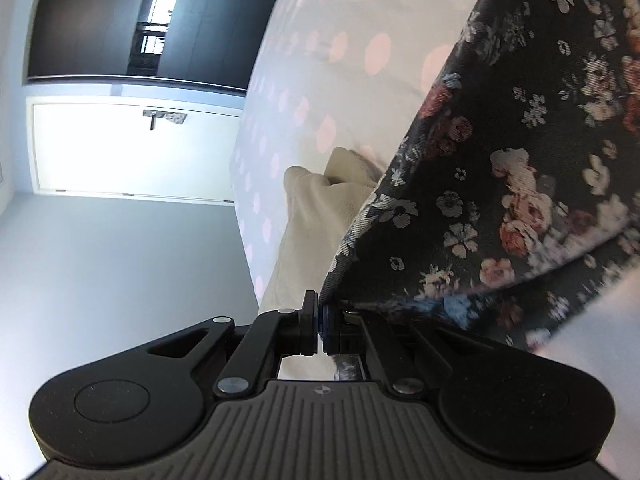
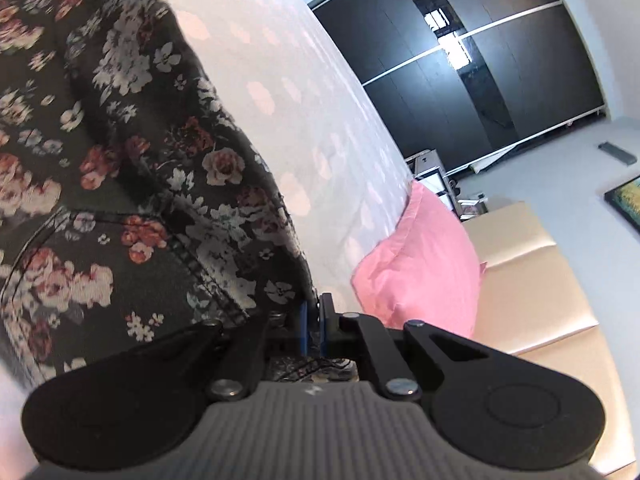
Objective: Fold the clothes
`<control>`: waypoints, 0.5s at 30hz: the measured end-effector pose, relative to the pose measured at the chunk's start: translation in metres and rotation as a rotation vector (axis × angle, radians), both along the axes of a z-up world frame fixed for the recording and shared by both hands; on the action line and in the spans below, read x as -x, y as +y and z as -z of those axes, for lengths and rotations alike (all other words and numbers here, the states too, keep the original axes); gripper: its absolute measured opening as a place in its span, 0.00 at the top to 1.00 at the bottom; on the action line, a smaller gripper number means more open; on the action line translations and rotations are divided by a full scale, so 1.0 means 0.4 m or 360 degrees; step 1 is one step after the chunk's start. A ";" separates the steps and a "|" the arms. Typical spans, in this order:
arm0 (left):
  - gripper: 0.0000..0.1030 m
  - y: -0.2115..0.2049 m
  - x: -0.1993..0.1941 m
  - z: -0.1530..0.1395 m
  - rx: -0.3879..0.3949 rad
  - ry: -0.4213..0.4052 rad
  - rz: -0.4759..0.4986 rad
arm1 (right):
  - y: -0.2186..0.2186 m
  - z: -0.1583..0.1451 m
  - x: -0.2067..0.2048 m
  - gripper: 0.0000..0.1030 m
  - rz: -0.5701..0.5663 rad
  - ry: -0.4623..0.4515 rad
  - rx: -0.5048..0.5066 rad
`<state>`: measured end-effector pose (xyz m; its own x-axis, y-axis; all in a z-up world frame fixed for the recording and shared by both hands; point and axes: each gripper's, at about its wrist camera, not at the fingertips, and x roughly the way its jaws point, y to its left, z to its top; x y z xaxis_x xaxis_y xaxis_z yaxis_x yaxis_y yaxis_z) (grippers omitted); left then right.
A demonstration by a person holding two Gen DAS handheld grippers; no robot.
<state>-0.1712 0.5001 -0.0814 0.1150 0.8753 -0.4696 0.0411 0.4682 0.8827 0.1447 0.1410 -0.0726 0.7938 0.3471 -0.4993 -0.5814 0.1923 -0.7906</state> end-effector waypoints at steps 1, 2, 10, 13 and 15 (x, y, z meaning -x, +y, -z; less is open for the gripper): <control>1.00 0.011 -0.007 0.016 0.0008 0.0019 -0.0004 | 0.011 0.014 -0.012 0.94 -0.0003 0.0011 0.0005; 1.00 0.019 -0.015 0.032 0.0016 0.0042 0.0000 | 0.023 0.028 -0.024 0.94 -0.0008 0.0021 0.0011; 0.95 0.056 -0.056 0.107 0.0033 0.0028 -0.0031 | 0.068 0.072 -0.061 0.81 0.0125 0.0087 -0.0054; 0.80 0.051 -0.056 0.106 0.0011 -0.0009 -0.0029 | 0.060 0.043 -0.066 0.73 0.0207 0.0135 -0.0143; 0.78 0.045 -0.055 0.088 0.0006 -0.0078 -0.0045 | 0.050 0.020 -0.066 0.73 0.0246 0.0175 -0.0202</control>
